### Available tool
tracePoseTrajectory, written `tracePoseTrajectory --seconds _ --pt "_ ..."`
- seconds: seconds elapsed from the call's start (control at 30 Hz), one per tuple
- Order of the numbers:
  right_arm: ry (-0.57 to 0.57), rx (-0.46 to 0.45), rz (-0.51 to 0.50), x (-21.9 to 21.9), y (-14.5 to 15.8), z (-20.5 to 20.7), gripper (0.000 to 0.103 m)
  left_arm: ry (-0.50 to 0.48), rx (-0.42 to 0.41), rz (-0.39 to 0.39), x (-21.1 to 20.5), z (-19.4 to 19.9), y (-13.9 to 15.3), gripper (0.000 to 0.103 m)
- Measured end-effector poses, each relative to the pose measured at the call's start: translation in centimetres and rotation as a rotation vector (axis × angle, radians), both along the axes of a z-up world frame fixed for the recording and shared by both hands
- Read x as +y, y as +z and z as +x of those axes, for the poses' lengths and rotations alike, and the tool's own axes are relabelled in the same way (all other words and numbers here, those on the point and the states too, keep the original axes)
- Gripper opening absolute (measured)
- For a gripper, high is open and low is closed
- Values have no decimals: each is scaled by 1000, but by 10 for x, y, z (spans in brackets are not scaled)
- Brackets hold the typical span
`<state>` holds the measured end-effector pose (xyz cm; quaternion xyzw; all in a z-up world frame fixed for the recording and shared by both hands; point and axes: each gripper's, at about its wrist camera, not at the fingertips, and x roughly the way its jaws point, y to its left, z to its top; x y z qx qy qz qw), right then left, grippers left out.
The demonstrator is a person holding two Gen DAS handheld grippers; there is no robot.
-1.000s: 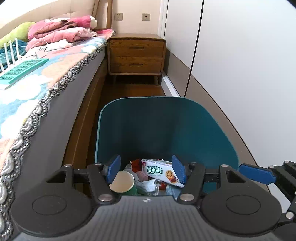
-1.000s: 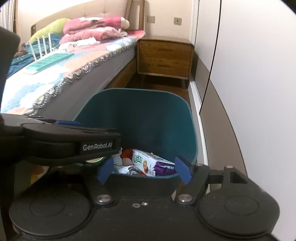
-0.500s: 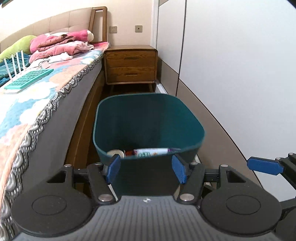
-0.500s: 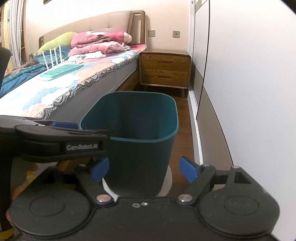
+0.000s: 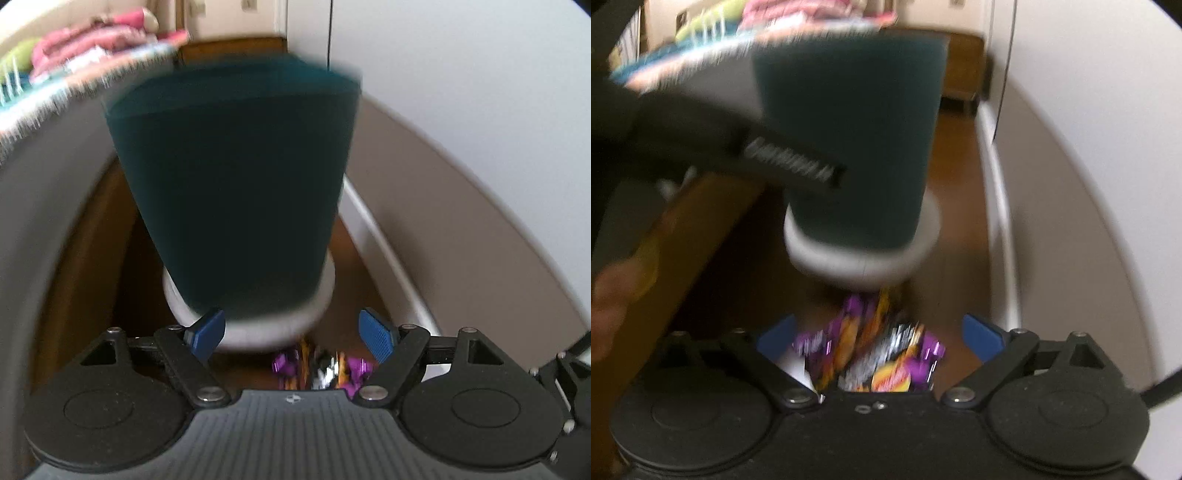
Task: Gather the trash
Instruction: 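Lower both open tools to the remaining trash on the floor, then grasp the purple Lay's chip bag with the left tool while the right tool grasps the white sachet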
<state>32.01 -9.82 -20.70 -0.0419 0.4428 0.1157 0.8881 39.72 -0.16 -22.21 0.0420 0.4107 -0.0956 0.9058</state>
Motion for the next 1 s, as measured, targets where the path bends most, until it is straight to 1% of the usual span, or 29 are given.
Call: tracePoseTrajectory --seconds 0.1,0.27,0.33,0.4,0.47,0.57,0.67,0.73,0.83,0.9,0.93,0.97,1.0 --pt "10 85 -12 6 -44 -9 98 -6 78 15 1 10 -46 79" --pt "2 243 -18 16 -117 -16 98 -7 186 72 6 35 -117 79" --pt "-19 302 -24 17 -143 -17 97 -14 232 88 9 47 -144 79" --pt "-42 361 -22 17 -168 -20 97 -19 267 117 9 49 -172 79" --pt "-82 427 -12 18 -193 -23 96 -35 304 136 10 58 -195 79" --pt "-127 518 -5 21 -226 -25 94 -66 331 174 8 62 -222 79" --pt "-146 588 -14 27 -252 -29 91 -97 383 192 7 68 -248 79" --pt "-151 615 -27 31 -263 -32 88 -118 404 204 4 69 -259 79" --pt "-168 654 -39 34 -274 -33 81 -145 432 220 1 69 -273 79" --pt "-175 679 -42 36 -281 -35 78 -156 444 233 -1 68 -281 78" --pt "-182 690 -41 36 -284 -35 82 -161 447 237 -2 68 -285 78" --pt "-191 682 -47 38 -284 -36 82 -164 450 244 -2 67 -288 76" --pt "-196 679 -53 39 -284 -37 82 -168 454 245 -2 66 -292 63"
